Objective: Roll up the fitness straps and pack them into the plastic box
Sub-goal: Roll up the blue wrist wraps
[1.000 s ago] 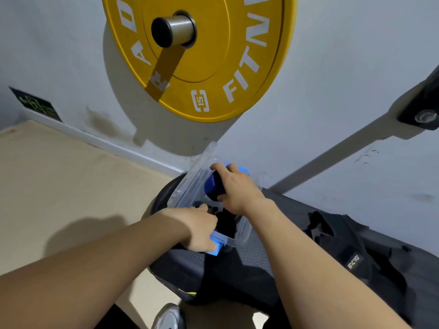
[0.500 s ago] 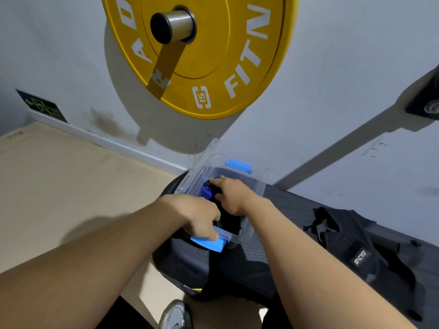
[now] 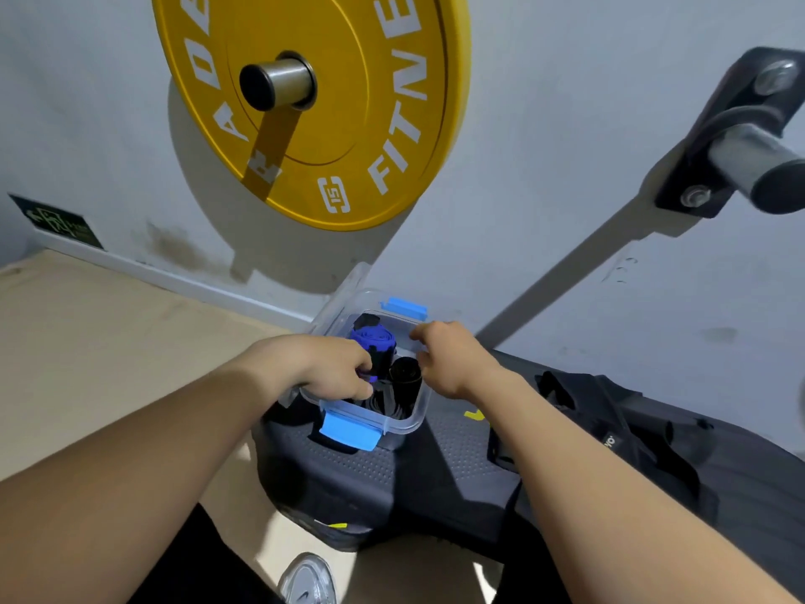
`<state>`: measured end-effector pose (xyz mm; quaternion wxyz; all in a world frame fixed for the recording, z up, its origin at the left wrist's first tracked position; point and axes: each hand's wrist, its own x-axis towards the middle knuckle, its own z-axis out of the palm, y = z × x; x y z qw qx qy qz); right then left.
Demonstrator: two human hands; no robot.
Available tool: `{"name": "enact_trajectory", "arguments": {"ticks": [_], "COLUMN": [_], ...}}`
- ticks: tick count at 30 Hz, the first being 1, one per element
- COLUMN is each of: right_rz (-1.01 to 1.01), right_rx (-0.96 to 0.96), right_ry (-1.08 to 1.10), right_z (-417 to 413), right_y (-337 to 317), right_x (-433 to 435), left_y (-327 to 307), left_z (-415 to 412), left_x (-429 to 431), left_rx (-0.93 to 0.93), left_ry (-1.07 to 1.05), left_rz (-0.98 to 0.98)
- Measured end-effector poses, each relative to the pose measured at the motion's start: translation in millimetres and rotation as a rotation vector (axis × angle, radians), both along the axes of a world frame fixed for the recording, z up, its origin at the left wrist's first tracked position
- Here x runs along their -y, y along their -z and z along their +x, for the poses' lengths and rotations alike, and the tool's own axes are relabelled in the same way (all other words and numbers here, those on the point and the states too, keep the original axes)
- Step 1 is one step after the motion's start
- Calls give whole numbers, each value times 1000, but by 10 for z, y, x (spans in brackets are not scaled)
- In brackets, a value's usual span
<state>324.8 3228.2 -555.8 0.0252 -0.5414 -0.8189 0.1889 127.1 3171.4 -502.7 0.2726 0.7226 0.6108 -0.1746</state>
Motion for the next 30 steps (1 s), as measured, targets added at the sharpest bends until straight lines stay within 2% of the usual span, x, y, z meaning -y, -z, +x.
{"name": "enact_trajectory", "arguments": {"ticks": [5,9,14,19,26,30], "right_rz": [20,-43,-86,-163,-137,-76], "right_rx": [-22,-87,-224,-249,-136,4], "right_ry": [-27,-46,177,196,162,92], "right_z": [-311,-661,-879,-784,-786,-921], "right_y": [95,215,345,341,315,316], "right_x": [-101,-204,-373,-470,-497,-439], "left_y": [212,254,324,362,404,449], "left_z": [-58,-120,-143,-119,-86,-125], "left_x": [92,86,80,50,19,26], "left_rx": [-63,-40,-46,-6,-39,-11], "left_ry": [56,78,161,106,104,94], "left_rz": [-88,-41,14,41,61,71]}}
